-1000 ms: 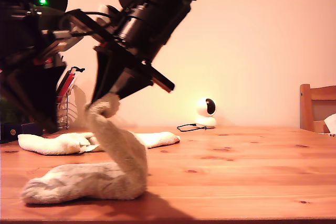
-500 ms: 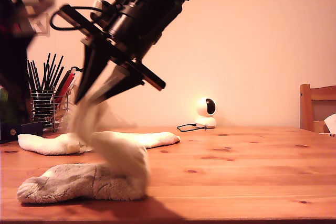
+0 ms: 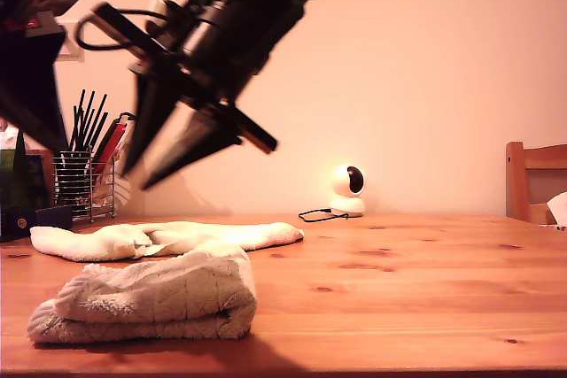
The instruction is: Fold the tea towel in front of you. After folding it, place it to the right side.
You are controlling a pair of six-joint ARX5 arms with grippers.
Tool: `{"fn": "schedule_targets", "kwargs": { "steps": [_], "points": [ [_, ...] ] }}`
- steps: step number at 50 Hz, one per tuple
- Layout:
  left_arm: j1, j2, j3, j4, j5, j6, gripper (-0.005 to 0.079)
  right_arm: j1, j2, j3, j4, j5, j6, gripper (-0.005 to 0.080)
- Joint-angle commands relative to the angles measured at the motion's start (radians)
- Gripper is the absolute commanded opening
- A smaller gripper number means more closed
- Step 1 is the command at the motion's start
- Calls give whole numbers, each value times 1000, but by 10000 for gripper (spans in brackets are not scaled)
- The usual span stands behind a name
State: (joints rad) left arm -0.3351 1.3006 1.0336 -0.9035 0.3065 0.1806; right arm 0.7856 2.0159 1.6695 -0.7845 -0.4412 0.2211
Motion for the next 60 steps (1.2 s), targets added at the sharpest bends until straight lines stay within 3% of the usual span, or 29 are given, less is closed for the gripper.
{"fn": "schedule_targets", "kwargs": {
  "steps": [1, 3, 24, 40, 60],
  "points": [
    [-2, 33, -14, 11, 3, 3, -19, -12, -10, 5, 2, 6, -26, 72],
    [-2, 37, -14, 15, 3, 3, -19, -17, -8, 5, 6, 6, -40, -18],
    [0, 42, -14, 117, 3, 3, -19, -16, 130, 5, 83, -33, -36, -11],
    [0, 42, -14, 119, 3, 2, -19, -3, 214, 5, 95, -44, -34, -11],
    [0, 42, -14, 119, 3, 3, -19, -44, 216, 5, -111, 245, -97, -11]
  ]
}}
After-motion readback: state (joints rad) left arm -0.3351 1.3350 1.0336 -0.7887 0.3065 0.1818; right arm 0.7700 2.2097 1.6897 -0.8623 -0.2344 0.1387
